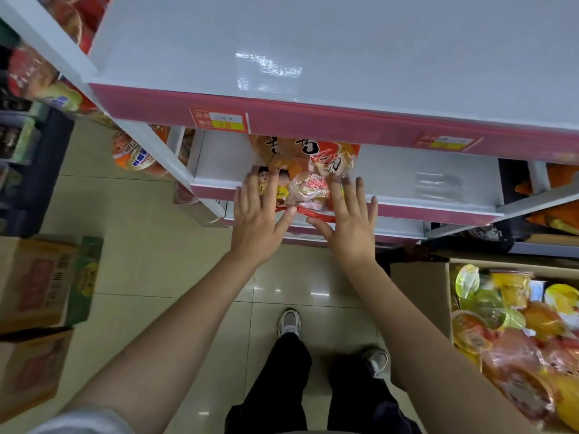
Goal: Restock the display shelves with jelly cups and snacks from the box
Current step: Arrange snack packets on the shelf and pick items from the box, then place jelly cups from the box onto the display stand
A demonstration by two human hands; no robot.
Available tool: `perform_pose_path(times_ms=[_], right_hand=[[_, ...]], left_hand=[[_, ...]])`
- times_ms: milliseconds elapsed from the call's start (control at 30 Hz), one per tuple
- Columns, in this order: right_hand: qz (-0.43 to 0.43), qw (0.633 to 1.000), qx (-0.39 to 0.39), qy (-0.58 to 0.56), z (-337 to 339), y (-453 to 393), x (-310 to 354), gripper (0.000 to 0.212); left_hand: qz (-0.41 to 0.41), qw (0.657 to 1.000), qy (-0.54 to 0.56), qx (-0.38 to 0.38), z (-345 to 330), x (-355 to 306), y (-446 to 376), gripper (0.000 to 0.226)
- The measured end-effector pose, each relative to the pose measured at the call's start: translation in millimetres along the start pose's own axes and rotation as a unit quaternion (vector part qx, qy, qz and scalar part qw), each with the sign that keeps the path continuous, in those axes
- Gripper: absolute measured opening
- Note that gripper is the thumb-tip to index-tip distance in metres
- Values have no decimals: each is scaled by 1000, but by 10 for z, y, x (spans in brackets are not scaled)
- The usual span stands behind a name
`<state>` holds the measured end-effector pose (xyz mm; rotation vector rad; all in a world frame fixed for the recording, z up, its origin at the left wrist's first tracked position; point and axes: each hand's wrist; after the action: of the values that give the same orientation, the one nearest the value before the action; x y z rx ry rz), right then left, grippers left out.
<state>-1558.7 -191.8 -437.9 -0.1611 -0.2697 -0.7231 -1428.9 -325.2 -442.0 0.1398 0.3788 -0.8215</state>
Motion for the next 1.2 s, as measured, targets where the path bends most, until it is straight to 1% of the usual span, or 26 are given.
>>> perform_pose_path(times_ms=[100, 333, 467, 533, 567, 600, 667, 700, 733, 767, 800, 867, 900, 967, 1000, 1033, 1100, 1133, 1200], right_hand=[[9, 999, 15, 31, -42, -183, -36, 89], [-2, 991, 119, 62, -44, -612, -133, 84], [3, 989, 137, 47, 9, -635, -141, 82], [-2, 992, 129, 7, 86, -540, -143, 81], [-3, 993, 113, -24, 144, -452, -149, 81], [-2, 994, 87, -62, 215, -337, -171, 80], [1, 990, 26, -142, 412, -11, -270, 74], [-4, 984, 8, -180, 510, 183, -365, 69], [-22, 977, 2, -214, 610, 390, -495, 63], [-50, 970, 5, -238, 693, 603, -665, 56], [-77, 965, 5, -252, 745, 821, -878, 48], [-126, 960, -4, -250, 792, 1260, -1396, 32], [-156, 958, -1, -241, 783, 1473, -1694, 27], [-220, 951, 22, -218, 772, 1873, -2311, 26], [-251, 944, 39, -209, 762, 2060, -2615, 27], [-282, 937, 59, -199, 762, 2229, -2892, 31], [-313, 932, 70, -170, 732, 2521, -3374, 41], [-321, 932, 63, -154, 704, 2634, -3572, 45], [-334, 933, 45, -122, 664, 2779, -3889, 49]], left_hand=[[1, 999, -37, 11, -70, 70, -184, 77], [22, 996, -77, 31, -87, 3, -554, 75], [41, 995, -81, 42, -68, -48, -567, 75], [63, 995, -57, 55, -15, -120, -470, 74], [74, 995, -38, 53, 19, -181, -377, 72], [78, 996, -19, 39, 41, -262, -254, 70], [66, 997, 25, -17, 52, -503, 89, 62], [61, 996, 51, -44, 34, -666, 290, 57], [57, 994, 78, -59, -13, -850, 488, 52], [52, 992, 104, -54, -97, -1041, 668, 49], [50, 990, 127, -22, -202, -1241, 827, 47], [53, 981, 158, 95, -488, -1646, 1094, 40], [51, 974, 156, 159, -653, -1850, 1205, 34], [37, 956, 123, 265, -1036, -2260, 1400, 28], [39, 946, 111, 303, -1230, -2462, 1484, 31], [51, 936, 108, 330, -1420, -2658, 1569, 39], [90, 920, 115, 363, -1780, -3013, 1748, 62], [111, 915, 123, 368, -1923, -3175, 1830, 70], [146, 912, 148, 353, -2159, -3423, 1951, 75]])
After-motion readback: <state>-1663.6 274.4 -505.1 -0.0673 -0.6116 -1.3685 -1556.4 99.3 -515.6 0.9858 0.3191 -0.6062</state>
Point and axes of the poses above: each hand's wrist, its own y-axis away from the middle knuckle, its own z-axis out of the back of the hand, x = y × z, and after that the axes turned 5 degrees about -x, right-handed
